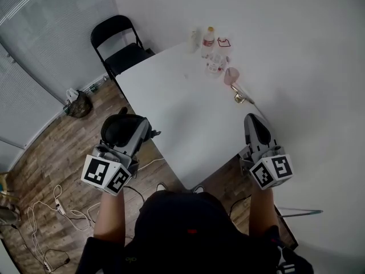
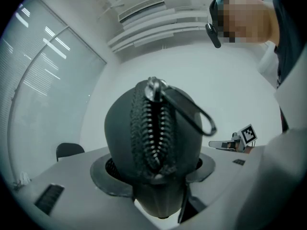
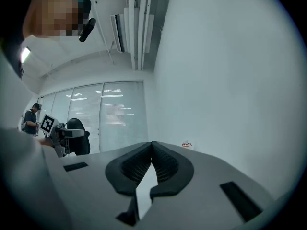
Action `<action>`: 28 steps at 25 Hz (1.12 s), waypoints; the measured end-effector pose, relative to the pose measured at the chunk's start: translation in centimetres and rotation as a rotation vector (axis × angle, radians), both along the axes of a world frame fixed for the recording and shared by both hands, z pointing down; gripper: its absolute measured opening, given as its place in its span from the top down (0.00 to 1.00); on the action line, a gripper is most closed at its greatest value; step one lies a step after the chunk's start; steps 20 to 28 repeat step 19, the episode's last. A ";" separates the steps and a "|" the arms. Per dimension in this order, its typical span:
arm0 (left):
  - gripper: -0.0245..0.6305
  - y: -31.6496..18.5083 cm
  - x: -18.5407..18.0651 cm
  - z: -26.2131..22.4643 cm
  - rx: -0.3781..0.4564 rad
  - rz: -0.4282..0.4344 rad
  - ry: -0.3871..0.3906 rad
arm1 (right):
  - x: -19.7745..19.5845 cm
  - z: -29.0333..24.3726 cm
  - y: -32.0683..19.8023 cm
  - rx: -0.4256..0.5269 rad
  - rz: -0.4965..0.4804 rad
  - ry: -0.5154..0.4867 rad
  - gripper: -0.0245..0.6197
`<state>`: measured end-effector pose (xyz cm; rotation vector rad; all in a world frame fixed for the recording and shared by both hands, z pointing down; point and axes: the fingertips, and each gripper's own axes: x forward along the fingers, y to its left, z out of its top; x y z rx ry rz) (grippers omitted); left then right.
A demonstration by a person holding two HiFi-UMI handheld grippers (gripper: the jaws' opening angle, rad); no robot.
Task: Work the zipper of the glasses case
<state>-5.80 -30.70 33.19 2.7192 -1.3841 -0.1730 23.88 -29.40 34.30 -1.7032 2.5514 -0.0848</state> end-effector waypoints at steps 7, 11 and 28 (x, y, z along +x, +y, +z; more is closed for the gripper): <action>0.55 0.2 -0.3 -0.1 -0.001 0.000 0.025 | -0.6 0.3 0.4 0.001 -0.018 0.017 0.93; 0.55 0.5 -0.2 0.1 -0.009 0.011 0.023 | -0.7 0.2 0.8 0.006 -0.024 0.022 0.93; 0.55 1.3 0.0 0.1 -0.006 0.026 0.015 | -1.4 0.1 1.6 0.004 -0.031 0.030 0.93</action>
